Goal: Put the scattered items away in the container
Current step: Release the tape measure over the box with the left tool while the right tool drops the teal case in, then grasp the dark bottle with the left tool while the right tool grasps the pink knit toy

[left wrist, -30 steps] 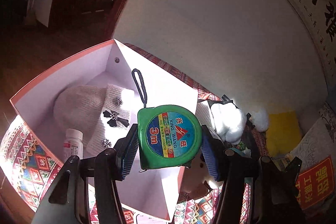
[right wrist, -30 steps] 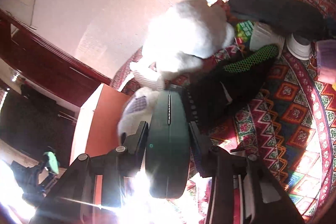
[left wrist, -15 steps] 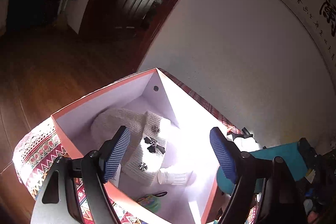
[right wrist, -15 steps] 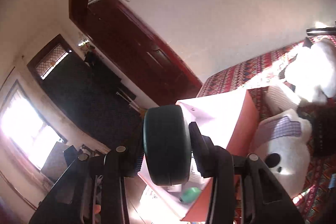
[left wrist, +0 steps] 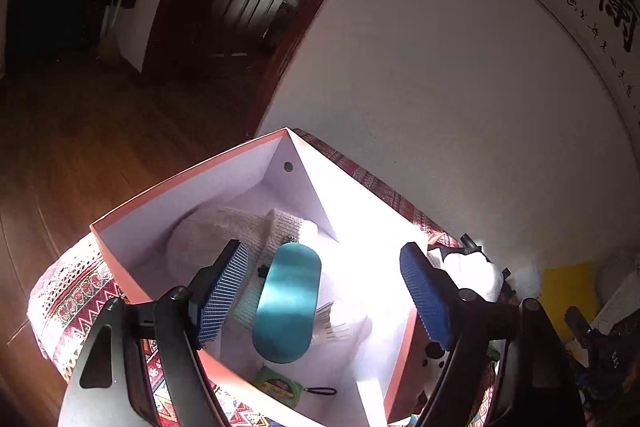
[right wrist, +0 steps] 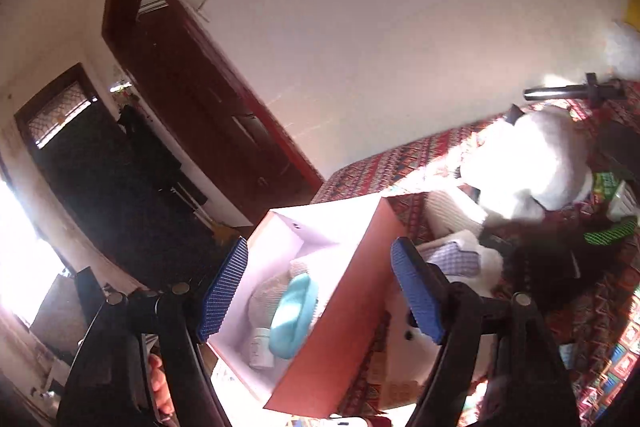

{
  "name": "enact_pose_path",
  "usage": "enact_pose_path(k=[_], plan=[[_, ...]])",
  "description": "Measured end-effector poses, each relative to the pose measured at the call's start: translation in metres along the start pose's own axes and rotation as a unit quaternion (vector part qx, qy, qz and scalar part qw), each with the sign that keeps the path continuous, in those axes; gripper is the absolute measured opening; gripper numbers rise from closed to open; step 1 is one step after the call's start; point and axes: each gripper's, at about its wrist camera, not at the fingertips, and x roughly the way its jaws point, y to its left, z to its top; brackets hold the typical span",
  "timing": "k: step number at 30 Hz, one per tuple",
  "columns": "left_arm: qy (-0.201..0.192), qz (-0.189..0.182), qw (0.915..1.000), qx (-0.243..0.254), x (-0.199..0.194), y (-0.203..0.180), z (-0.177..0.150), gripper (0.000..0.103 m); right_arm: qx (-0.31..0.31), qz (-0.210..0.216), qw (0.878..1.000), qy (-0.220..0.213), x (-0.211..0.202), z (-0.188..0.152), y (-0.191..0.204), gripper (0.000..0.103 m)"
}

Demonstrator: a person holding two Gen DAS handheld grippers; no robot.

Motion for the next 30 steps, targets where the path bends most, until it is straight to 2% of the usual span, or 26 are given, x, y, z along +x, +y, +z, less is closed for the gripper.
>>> enact_pose_path(k=[4, 6, 9, 12, 15, 16, 18, 21, 23, 26, 28, 30], plan=[[0.023, -0.025, 0.9971, 0.068, 0.009, -0.045, -0.018, 0.078, 0.058, -0.087, 0.994, 0.022, -0.023, -0.012, -0.076, 0.074], [0.046, -0.038, 0.9912, 0.118, 0.017, -0.076, -0.033, 0.078, 0.091, -0.124, 0.987, 0.049, -0.031, -0.022, -0.11, 0.074], [0.074, -0.036, 0.98, 0.181, 0.031, -0.12, -0.064, 0.078, 0.109, -0.168, 0.976, 0.087, -0.036, -0.038, -0.142, 0.074], [0.113, -0.045, 0.9678, 0.22, 0.046, -0.154, -0.098, 0.078, 0.107, -0.183, 0.97, 0.119, -0.03, -0.049, -0.157, 0.071], [0.145, -0.05, 0.9544, 0.256, 0.058, -0.182, -0.132, 0.078, 0.093, -0.197, 0.965, 0.142, -0.022, -0.057, -0.164, 0.065], [0.155, -0.054, 0.9493, 0.268, 0.06, -0.192, -0.146, 0.078, 0.093, -0.2, 0.964, 0.146, -0.022, -0.058, -0.165, 0.059], [0.175, -0.066, 0.9384, 0.291, 0.065, -0.211, -0.172, 0.078, 0.114, -0.195, 0.964, 0.137, -0.029, -0.055, -0.176, 0.055], [0.206, -0.083, 0.918, 0.329, 0.073, -0.237, -0.216, 0.078, 0.151, -0.202, 0.964, 0.089, -0.056, -0.037, -0.2, 0.054], [0.212, -0.088, 0.9049, 0.358, 0.077, -0.253, -0.245, 0.078, 0.173, -0.222, 0.958, 0.058, -0.077, -0.029, -0.219, 0.054], [0.22, -0.098, 0.8872, 0.393, 0.089, -0.272, -0.28, 0.078, 0.222, -0.227, 0.948, 0.033, -0.101, -0.028, -0.251, 0.054], [0.232, -0.094, 0.8817, 0.4, 0.102, -0.28, -0.295, 0.078, 0.247, -0.223, 0.943, 0.029, -0.111, -0.031, -0.267, 0.054], [0.244, -0.091, 0.8835, 0.389, 0.115, -0.282, -0.302, 0.075, 0.257, -0.222, 0.94, 0.026, -0.119, -0.03, -0.277, 0.054]])
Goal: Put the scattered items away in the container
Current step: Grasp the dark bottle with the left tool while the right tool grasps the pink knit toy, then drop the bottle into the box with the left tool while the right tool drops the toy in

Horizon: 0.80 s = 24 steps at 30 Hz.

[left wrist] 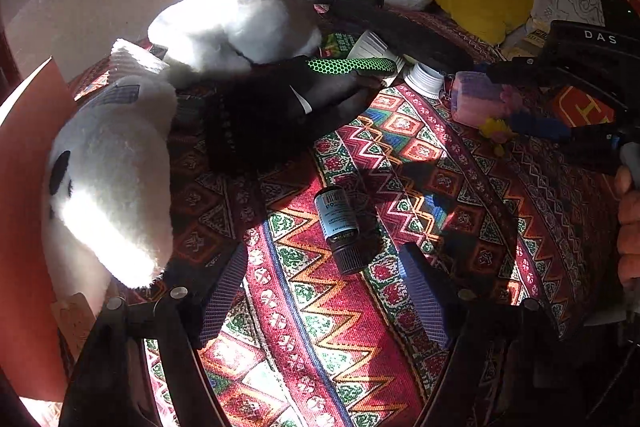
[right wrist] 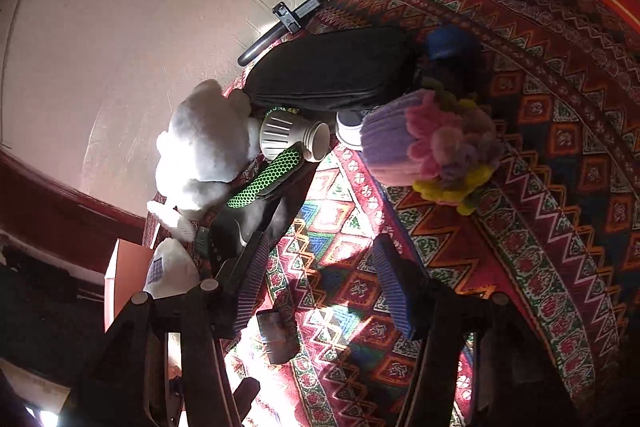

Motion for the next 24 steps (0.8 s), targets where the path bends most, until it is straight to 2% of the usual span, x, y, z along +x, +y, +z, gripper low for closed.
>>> enact_pose_path(k=[5, 6, 7, 8, 9, 10, 12, 14, 17, 22, 24], plan=[[0.015, -0.008, 0.9993, -0.034, 0.028, 0.005, 0.009, 0.067, 0.005, -0.002, 1.0, -0.03, -0.017, 0.014, -0.017, 0.054], [0.02, -0.016, 0.9989, -0.039, 0.033, 0.005, 0.01, 0.06, 0.006, -0.005, 0.999, -0.036, -0.02, 0.017, -0.021, 0.054], [0.028, -0.024, 0.9986, -0.039, 0.038, 0.002, 0.011, 0.046, 0.008, -0.011, 0.999, -0.041, -0.022, 0.02, -0.025, 0.054], [0.038, -0.024, 0.9985, -0.031, 0.044, -0.003, 0.011, 0.036, 0.008, -0.017, 0.999, -0.044, -0.023, 0.022, -0.029, 0.054], [0.039, -0.007, 0.999, -0.019, 0.047, -0.008, 0.011, 0.023, 0.009, -0.024, 0.999, -0.047, -0.023, 0.025, -0.033, 0.054], [0.035, 0.003, 0.9994, -0.008, 0.047, -0.013, 0.01, 0.022, 0.011, -0.03, 0.998, -0.049, -0.024, 0.028, -0.039, 0.054], [0.037, -0.006, 0.9992, -0.013, 0.046, -0.012, 0.011, 0.022, 0.017, -0.043, 0.997, -0.054, -0.023, 0.034, -0.049, 0.054], [0.049, -0.033, 0.9973, -0.043, 0.043, 0.001, 0.013, 0.022, 0.021, -0.058, 0.996, -0.061, -0.02, 0.041, -0.058, 0.054], [0.048, -0.068, 0.9921, -0.094, 0.031, 0.025, 0.018, 0.021, 0.029, -0.054, 0.996, -0.065, -0.011, 0.047, -0.067, 0.059], [-0.002, -0.109, 0.9813, -0.159, -0.01, 0.061, 0.035, 0.021, 0.011, -0.037, 0.998, -0.056, 0.012, 0.049, -0.056, 0.059], [-0.028, -0.116, 0.9775, -0.174, -0.03, 0.074, 0.041, 0.022, -0.011, -0.052, 0.997, -0.057, 0.016, 0.047, -0.047, 0.061]])
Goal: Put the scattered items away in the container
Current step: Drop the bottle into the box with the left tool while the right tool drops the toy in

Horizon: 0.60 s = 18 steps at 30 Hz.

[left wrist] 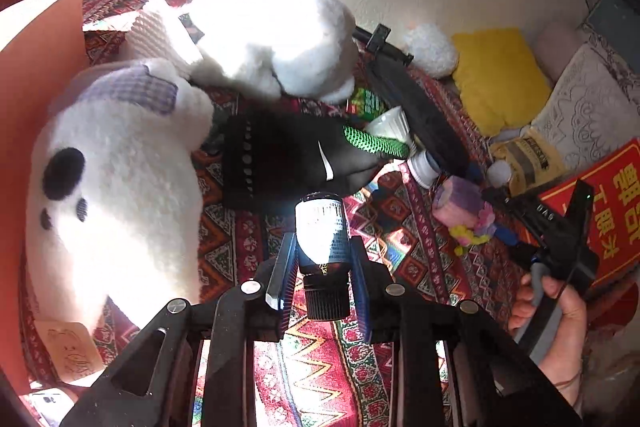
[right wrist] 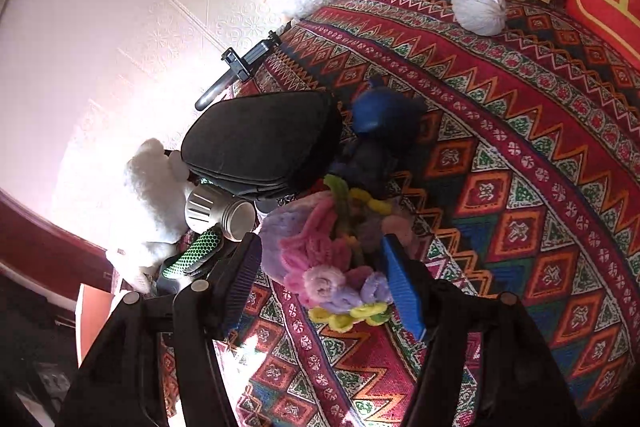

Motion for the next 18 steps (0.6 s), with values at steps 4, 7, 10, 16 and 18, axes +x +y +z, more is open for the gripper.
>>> enact_pose_path(k=[4, 7, 10, 16, 18], plan=[[-0.045, -0.017, 0.9986, -0.024, -0.046, 0.015, 0.016, 0.022, -0.039, -0.021, 0.999, -0.004, 0.006, -0.005, 0.014, 0.09], [-0.082, -0.021, 0.9956, -0.042, -0.084, 0.033, 0.025, 0.022, -0.085, -0.071, 0.994, -0.003, 0.016, -0.011, 0.03, 0.095], [-0.129, -0.019, 0.9895, -0.063, -0.128, 0.057, 0.033, 0.022, -0.141, -0.124, 0.982, -0.009, 0.029, -0.016, 0.045, 0.095], [-0.209, 0.013, 0.9709, -0.116, -0.212, 0.124, 0.029, 0.022, -0.112, -0.123, 0.986, -0.016, 0.015, -0.01, 0.041, 0.042], [-0.226, 0.024, 0.9643, -0.136, -0.232, 0.149, 0.025, 0.022, -0.1, -0.103, 0.989, -0.029, 0.002, -0.007, 0.043, 0.038]])
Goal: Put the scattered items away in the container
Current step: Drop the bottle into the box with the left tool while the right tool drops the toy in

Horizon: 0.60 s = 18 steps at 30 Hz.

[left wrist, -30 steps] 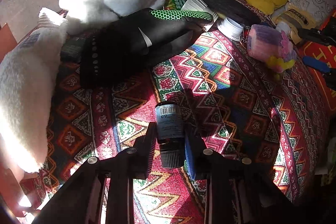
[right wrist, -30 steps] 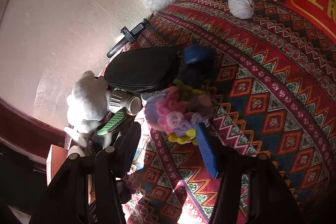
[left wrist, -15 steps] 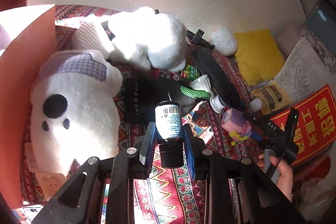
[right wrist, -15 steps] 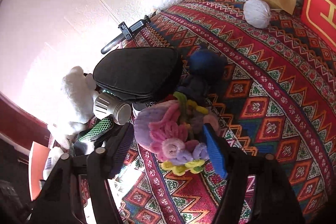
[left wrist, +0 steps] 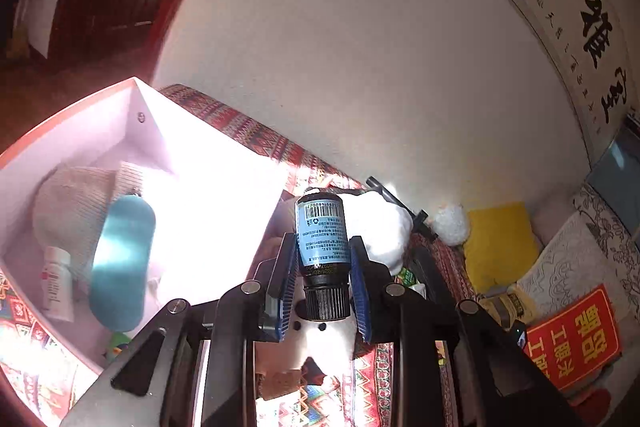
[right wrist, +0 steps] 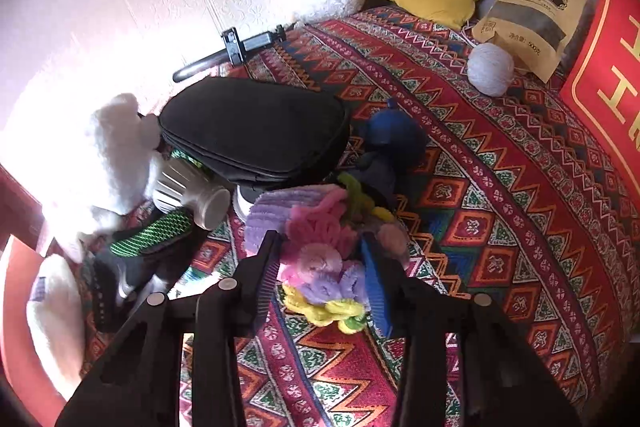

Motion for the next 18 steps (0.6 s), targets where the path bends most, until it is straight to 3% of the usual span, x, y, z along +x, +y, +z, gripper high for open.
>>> enact_pose_path(k=[4, 6, 7, 8, 9, 11, 13, 15, 18], plan=[[-0.011, 0.027, 0.999, -0.033, -0.016, 0.041, 0.011, 0.022, -0.005, 0.01, 1.0, -0.006, -0.011, 0.0, 0.01, 0.038], [-0.014, 0.05, 0.998, -0.036, -0.015, 0.053, 0.013, 0.022, -0.002, 0.003, 1.0, 0.0, -0.005, -0.005, 0.013, 0.043], [-0.012, 0.06, 0.9974, -0.037, -0.012, 0.057, 0.012, 0.022, -0.001, 0.001, 1.0, 0.004, -0.001, -0.006, 0.014, 0.06], [-0.01, 0.068, 0.9968, -0.041, -0.009, 0.063, 0.01, 0.022, 0.001, -0.004, 1.0, 0.006, 0.003, -0.007, 0.016, 0.086], [-0.009, 0.076, 0.9959, -0.047, -0.007, 0.069, 0.009, 0.022, 0.002, -0.015, 1.0, 0.002, 0.005, -0.009, 0.017, 0.091], [-0.01, 0.095, 0.9934, -0.064, -0.005, 0.079, 0.005, 0.027, -0.007, -0.035, 0.999, -0.002, 0.01, -0.009, 0.023, 0.092], [-0.022, 0.099, 0.9922, -0.072, -0.012, 0.086, 0.002, 0.051, -0.023, -0.052, 0.998, 0.005, 0.017, -0.011, 0.027, 0.092], [-0.046, 0.096, 0.9911, -0.079, -0.022, 0.089, 0.003, 0.063, -0.033, -0.069, 0.997, 0.017, 0.026, -0.016, 0.029, 0.092], [-0.071, 0.095, 0.9894, -0.084, -0.036, 0.093, 0.006, 0.068, -0.039, -0.093, 0.995, 0.024, 0.032, -0.019, 0.026, 0.092]])
